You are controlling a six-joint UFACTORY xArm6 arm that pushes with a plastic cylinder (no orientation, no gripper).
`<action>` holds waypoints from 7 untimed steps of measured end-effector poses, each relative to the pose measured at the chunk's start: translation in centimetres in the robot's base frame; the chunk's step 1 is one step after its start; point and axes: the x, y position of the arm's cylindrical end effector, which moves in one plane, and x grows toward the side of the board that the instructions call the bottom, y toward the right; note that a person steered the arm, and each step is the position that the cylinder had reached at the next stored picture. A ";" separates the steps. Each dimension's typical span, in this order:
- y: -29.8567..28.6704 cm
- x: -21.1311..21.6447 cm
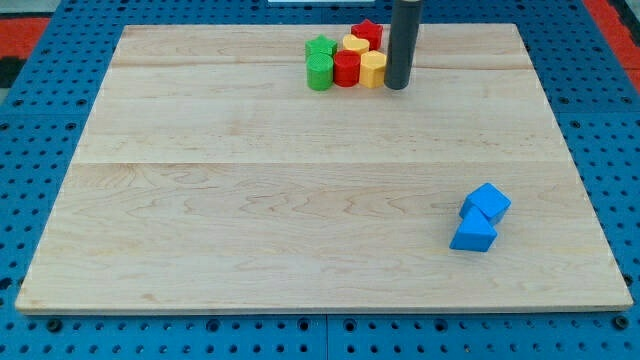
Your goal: Push the blue cube up and left a bit
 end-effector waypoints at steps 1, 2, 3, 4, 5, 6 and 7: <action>0.0 -1.8; -0.2 -1.4; 1.1 1.1; 7.6 2.1; 11.5 4.4; 12.6 9.9; 13.6 14.5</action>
